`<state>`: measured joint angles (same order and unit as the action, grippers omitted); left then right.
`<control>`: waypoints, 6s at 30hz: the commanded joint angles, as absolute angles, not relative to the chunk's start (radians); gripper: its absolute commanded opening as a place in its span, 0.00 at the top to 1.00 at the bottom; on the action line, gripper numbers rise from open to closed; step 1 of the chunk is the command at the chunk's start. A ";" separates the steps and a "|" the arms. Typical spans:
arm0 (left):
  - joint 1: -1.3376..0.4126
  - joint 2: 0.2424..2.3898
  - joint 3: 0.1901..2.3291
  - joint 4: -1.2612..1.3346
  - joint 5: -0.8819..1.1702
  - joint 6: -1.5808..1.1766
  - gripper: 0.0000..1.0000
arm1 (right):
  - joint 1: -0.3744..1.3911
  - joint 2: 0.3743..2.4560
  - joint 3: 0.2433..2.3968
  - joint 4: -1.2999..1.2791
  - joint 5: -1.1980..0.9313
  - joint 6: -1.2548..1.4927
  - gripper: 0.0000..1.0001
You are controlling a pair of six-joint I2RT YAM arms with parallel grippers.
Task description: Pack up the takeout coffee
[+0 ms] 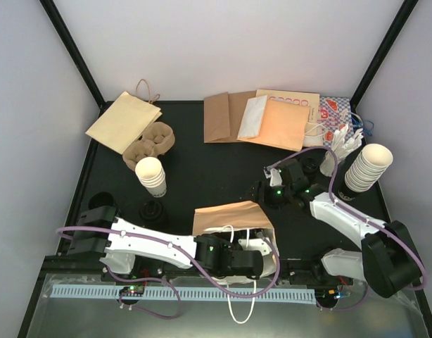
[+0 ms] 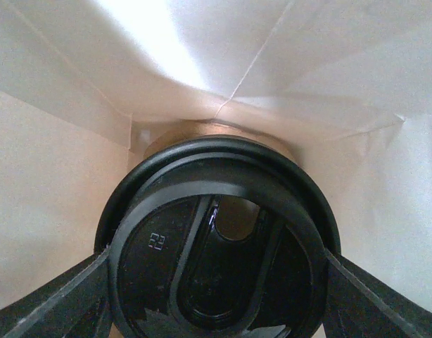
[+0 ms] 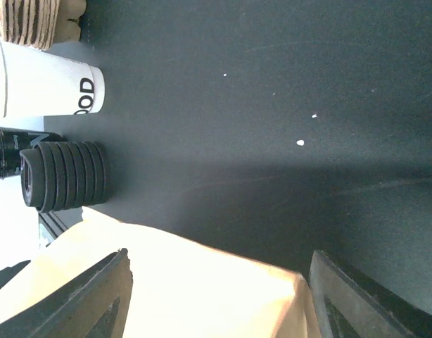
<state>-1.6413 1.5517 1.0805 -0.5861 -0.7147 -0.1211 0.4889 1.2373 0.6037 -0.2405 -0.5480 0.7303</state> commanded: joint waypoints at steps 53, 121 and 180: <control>-1.503 1.430 1.103 -0.630 -0.483 -0.131 0.59 | 0.651 0.790 0.951 -0.881 -0.432 0.370 0.31; -1.499 1.436 1.041 -0.614 -0.476 -0.165 0.60 | 0.818 0.870 0.266 -0.444 -0.472 0.966 0.99; -1.425 1.550 0.976 -0.493 -0.659 -0.099 0.62 | 0.601 1.002 0.509 -0.455 -0.008 0.625 0.97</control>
<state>-1.3861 1.4910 0.9791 -0.4702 -0.6182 -0.0658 0.6086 1.0527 0.4438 -0.3611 -0.1230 0.6983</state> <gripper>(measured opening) 0.753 0.031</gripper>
